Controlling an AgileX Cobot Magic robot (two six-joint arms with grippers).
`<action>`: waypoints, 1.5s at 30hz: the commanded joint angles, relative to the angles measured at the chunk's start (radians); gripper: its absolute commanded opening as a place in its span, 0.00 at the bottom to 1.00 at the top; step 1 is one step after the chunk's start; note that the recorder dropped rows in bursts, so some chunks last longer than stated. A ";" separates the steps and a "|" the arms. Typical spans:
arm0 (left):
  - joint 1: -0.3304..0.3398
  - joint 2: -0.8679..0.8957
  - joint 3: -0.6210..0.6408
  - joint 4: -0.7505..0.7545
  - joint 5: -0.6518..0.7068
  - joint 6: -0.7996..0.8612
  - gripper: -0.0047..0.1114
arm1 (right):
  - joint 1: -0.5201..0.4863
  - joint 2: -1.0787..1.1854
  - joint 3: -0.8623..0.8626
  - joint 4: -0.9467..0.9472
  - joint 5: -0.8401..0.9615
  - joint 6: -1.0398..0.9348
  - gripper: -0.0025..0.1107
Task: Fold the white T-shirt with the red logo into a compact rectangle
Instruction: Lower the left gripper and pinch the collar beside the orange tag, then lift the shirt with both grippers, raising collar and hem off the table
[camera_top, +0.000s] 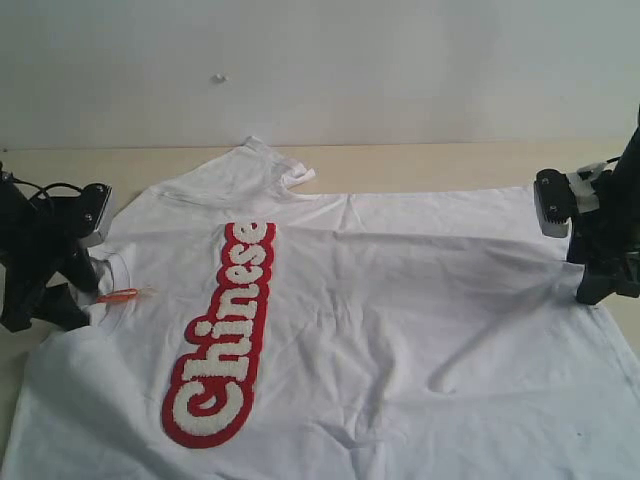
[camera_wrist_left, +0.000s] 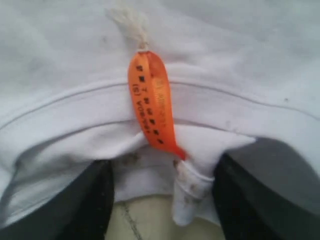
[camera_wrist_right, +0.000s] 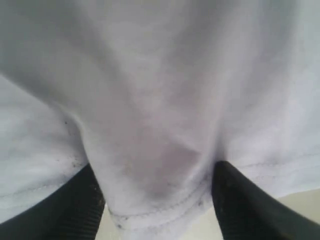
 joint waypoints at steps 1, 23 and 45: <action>0.000 0.025 0.012 0.073 -0.068 0.006 0.32 | 0.001 0.013 0.005 -0.006 -0.017 -0.002 0.47; 0.002 -0.138 -0.051 0.055 -0.086 0.010 0.04 | 0.001 -0.158 0.005 0.070 0.032 -0.056 0.02; 0.080 -0.512 -0.059 0.039 -0.186 -0.293 0.04 | -0.001 -0.521 -0.005 0.295 0.176 -0.089 0.02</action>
